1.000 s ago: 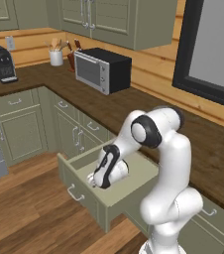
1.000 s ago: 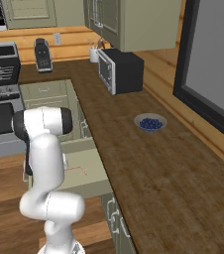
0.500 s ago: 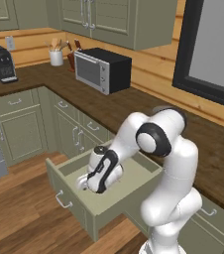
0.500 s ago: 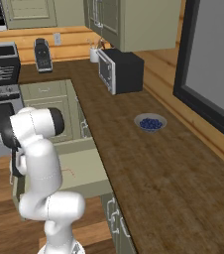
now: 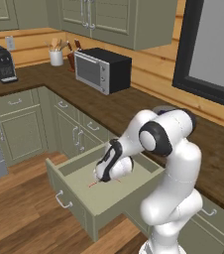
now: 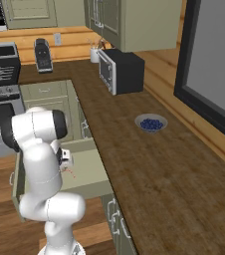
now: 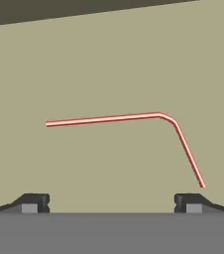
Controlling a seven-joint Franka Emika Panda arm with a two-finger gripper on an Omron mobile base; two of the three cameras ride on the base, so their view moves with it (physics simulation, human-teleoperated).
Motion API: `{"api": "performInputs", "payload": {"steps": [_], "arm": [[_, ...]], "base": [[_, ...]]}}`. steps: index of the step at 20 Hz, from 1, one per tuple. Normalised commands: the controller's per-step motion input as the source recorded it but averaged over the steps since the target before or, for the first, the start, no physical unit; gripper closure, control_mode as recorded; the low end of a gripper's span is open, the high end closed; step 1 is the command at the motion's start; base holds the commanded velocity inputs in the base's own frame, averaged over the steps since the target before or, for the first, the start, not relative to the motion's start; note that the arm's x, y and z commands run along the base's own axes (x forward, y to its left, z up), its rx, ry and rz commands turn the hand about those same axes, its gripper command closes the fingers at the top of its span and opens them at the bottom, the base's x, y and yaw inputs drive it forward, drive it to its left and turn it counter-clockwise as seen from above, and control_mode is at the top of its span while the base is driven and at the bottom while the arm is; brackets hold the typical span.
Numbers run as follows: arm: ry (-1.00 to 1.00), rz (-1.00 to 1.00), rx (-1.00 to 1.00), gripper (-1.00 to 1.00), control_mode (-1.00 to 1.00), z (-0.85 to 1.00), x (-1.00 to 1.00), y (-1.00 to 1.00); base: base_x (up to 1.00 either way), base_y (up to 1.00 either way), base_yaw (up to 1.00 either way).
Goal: Take a straw from the drawer in front and place it inside the glass cup on the dining counter.
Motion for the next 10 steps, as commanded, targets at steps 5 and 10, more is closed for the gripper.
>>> {"api": "performInputs", "payload": {"steps": [5,10], "arm": [[0.00,0.13,0.00,-1.00,-1.00,-0.01,0.24,-0.36],[0.00,0.21,-0.07,-1.00,-1.00,-0.19,0.02,-0.19]], "base": [[0.00,0.00,0.00],[0.00,0.00,0.00]]}}
